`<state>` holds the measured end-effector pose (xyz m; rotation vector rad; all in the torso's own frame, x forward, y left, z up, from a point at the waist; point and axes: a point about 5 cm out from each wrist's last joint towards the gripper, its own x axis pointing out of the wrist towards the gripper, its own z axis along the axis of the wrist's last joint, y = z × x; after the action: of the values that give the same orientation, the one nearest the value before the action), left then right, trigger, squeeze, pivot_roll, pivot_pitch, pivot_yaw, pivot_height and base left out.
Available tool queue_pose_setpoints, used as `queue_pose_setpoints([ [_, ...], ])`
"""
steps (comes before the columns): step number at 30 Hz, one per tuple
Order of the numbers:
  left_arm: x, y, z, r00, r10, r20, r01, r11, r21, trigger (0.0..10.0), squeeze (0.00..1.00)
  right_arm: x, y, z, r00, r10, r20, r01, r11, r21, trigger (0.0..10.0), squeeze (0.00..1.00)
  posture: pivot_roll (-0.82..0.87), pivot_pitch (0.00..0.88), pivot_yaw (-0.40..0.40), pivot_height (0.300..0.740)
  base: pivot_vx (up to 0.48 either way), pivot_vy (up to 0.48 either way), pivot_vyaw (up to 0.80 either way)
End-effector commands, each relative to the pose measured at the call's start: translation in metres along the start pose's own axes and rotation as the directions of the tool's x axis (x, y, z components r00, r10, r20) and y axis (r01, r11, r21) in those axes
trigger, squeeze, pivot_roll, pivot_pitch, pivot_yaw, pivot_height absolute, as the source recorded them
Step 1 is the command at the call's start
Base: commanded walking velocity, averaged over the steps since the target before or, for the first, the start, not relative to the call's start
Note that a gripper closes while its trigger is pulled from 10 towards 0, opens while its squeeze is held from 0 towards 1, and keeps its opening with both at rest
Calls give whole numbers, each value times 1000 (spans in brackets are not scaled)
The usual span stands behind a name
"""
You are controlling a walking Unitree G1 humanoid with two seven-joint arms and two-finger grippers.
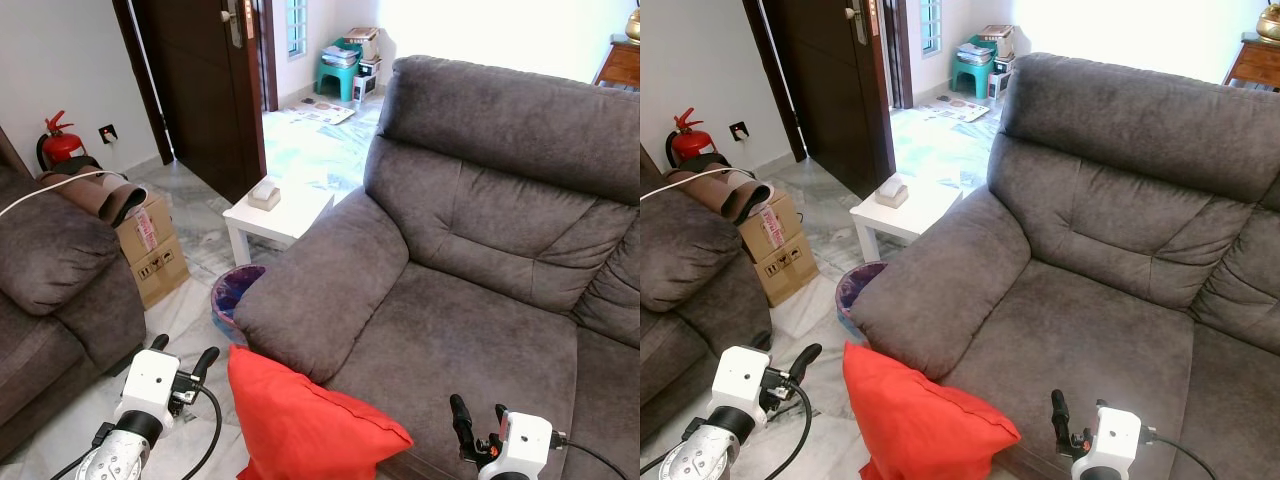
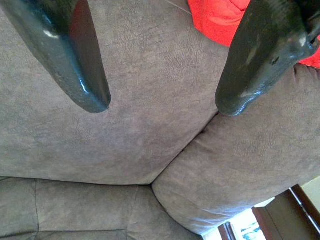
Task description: Move the pillow to the sofa from floor
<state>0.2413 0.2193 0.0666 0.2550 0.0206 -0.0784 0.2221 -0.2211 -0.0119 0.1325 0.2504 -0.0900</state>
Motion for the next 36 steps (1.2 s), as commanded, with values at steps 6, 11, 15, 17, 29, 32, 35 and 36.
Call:
queue_pose_setpoints([
  [6,0,-1,0,1000,-1,-5,1,1000,-17,10000,0,3,1,4,1000,11,15,-11,1000,0,10000,0,98,45,-18,725,0,0,0],
  [11,-1,-2,-1,1000,-3,-7,3,1000,-18,10000,0,2,1,4,1000,12,15,-12,1000,-2,10000,0,98,46,-19,725,0,0,0],
  [15,-1,-3,-1,1000,-3,-8,3,1000,-19,10000,0,2,1,3,1000,11,9,-11,1000,-7,10000,0,98,47,-19,725,0,0,0],
  [17,-1,-3,-1,1000,-4,-8,4,1000,-20,10000,0,2,1,2,1000,12,-3,-12,1000,-9,10000,0,98,47,-19,725,0,0,0],
  [29,-2,-3,-1,1000,-2,-9,2,1000,-22,10000,0,4,5,4,1000,24,15,-24,1000,-5,10000,0,100,47,-18,695,0,0,0],
  [32,-2,-2,-1,1000,0,-12,0,1000,-20,10000,0,4,4,4,1000,22,15,-22,1000,-6,10000,0,100,48,-17,695,0,0,0],
  [35,-2,-2,-1,1000,-1,-11,1,1000,-19,10000,0,4,3,4,1000,19,12,-18,1000,-5,10000,0,100,48,-17,695,0,0,0],
  [36,-2,-2,-1,1000,-2,-11,2,1000,-19,10000,0,5,3,4,1000,16,9,-16,1000,-6,10000,0,100,48,-17,695,0,0,0],
])
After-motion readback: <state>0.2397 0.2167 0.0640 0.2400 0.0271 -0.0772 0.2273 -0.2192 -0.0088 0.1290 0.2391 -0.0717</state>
